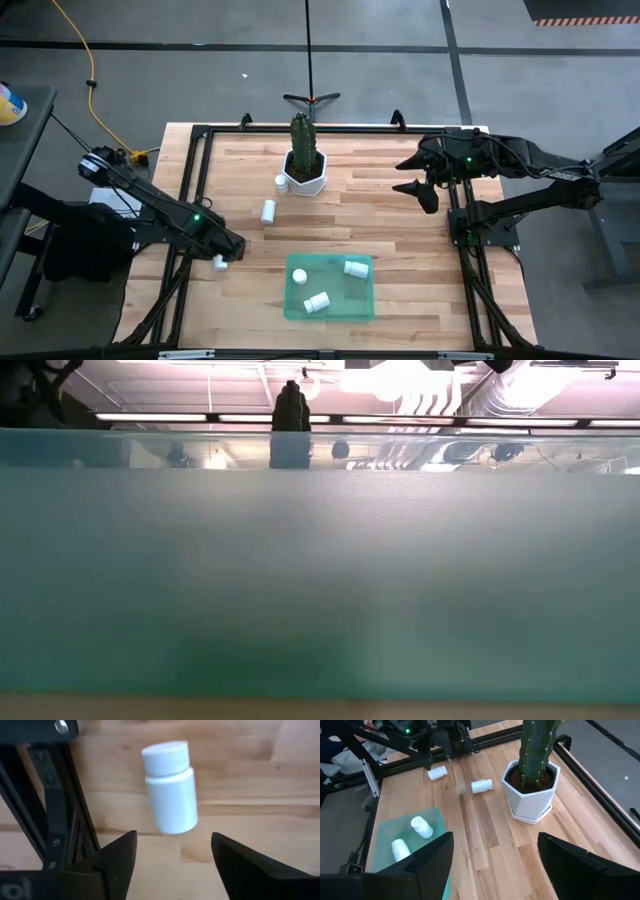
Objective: Pick and place pill bottles into a basket
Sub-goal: Put the white pill bottle into the green bin
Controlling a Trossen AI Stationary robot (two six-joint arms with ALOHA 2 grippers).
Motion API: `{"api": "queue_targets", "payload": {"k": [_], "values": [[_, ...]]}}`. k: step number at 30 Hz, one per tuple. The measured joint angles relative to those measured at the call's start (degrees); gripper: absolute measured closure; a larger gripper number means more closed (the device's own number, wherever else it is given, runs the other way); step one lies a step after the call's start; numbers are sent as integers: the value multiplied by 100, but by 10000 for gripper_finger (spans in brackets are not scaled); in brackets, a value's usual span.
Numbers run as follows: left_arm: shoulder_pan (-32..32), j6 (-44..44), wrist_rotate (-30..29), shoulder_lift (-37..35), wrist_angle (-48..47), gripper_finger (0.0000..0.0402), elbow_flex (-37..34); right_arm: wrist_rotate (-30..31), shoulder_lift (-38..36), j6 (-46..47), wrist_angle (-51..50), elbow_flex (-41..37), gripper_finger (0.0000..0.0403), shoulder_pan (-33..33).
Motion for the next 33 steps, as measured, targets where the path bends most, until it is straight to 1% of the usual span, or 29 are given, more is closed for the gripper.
{"api": "queue_targets", "payload": {"k": [3, 7, 11, 25, 33], "values": [[11, -17, 168, 0, 288, 88, -141, 1, 0, -88, -2, -2, 123, 0], [11, -101, 72, 0, 341, 63, -204, 2, 0, -177, -2, -1, 123, -2], [11, -205, -20, 0, 310, 48, -319, 0, 0, -228, -2, -1, 123, -2], [11, -553, -311, 0, 400, 46, -410, -13, 0, -251, -4, -2, 123, -2], [11, -552, -280, 166, 348, 46, -410, -18, 2, -247, -4, 0, 123, -2]]}}
